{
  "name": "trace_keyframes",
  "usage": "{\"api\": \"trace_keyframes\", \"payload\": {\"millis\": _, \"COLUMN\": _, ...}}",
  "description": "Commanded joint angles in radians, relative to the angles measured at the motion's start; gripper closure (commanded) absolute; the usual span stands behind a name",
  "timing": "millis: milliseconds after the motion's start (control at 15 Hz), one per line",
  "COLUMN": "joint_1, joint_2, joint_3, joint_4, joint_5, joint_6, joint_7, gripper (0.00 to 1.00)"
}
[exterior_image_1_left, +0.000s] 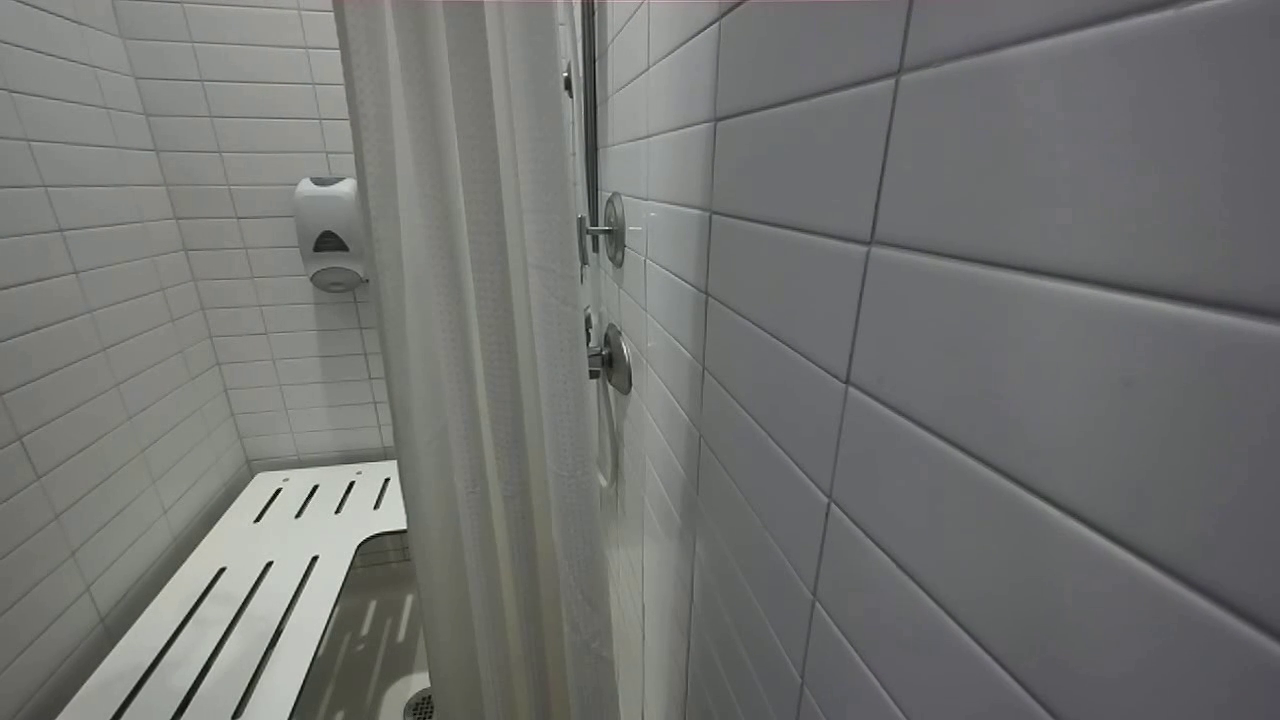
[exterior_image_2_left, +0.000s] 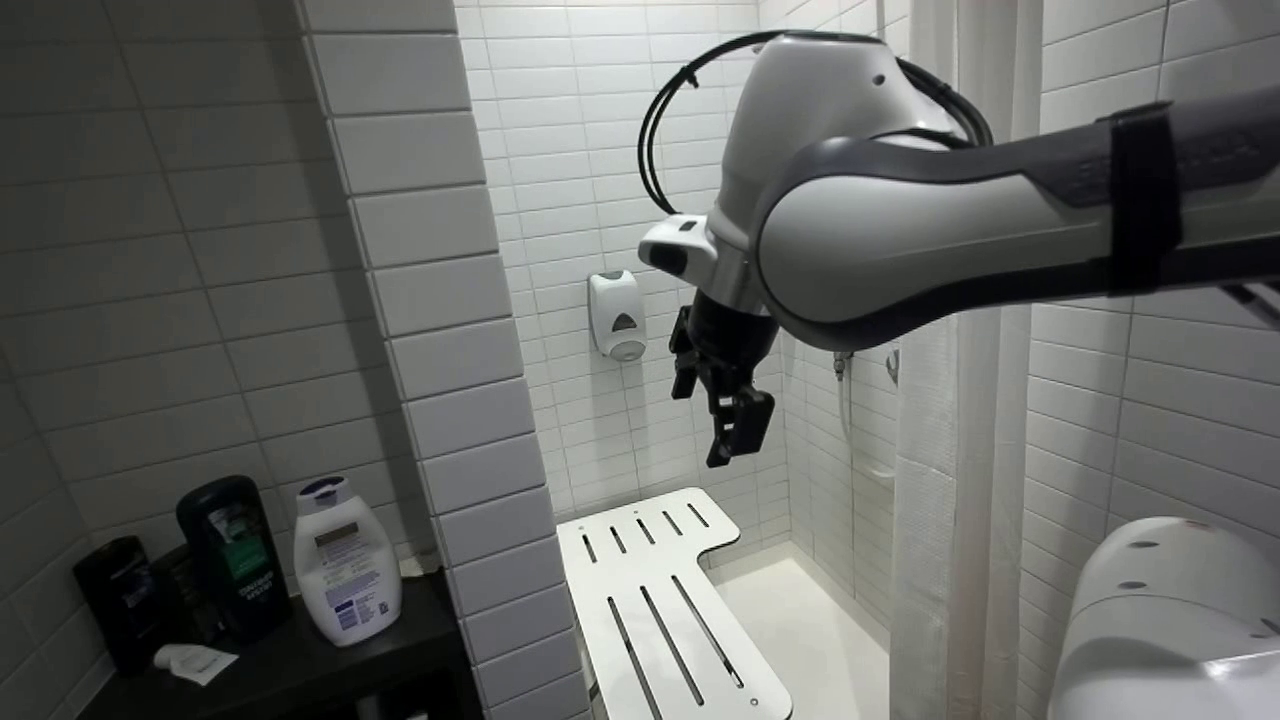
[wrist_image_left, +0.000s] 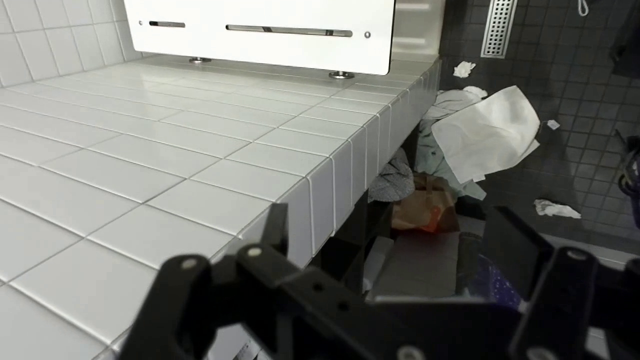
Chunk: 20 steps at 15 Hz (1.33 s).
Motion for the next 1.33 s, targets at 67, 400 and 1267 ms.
{"api": "trace_keyframes", "payload": {"millis": 67, "joint_1": -0.036, "joint_2": 0.048, "joint_3": 0.03, "joint_4": 0.026, "joint_5": 0.009, "joint_6": 0.047, "joint_7": 0.037, "gripper": 0.0}}
{"api": "trace_keyframes", "payload": {"millis": 400, "joint_1": -0.05, "joint_2": 0.077, "joint_3": 0.041, "joint_4": 0.04, "joint_5": 0.008, "joint_6": 0.077, "joint_7": 0.071, "gripper": 0.0}}
{"api": "trace_keyframes", "payload": {"millis": 1267, "joint_1": -0.125, "joint_2": 0.071, "joint_3": 0.039, "joint_4": 0.067, "joint_5": -0.022, "joint_6": 0.106, "joint_7": 0.144, "gripper": 0.0}}
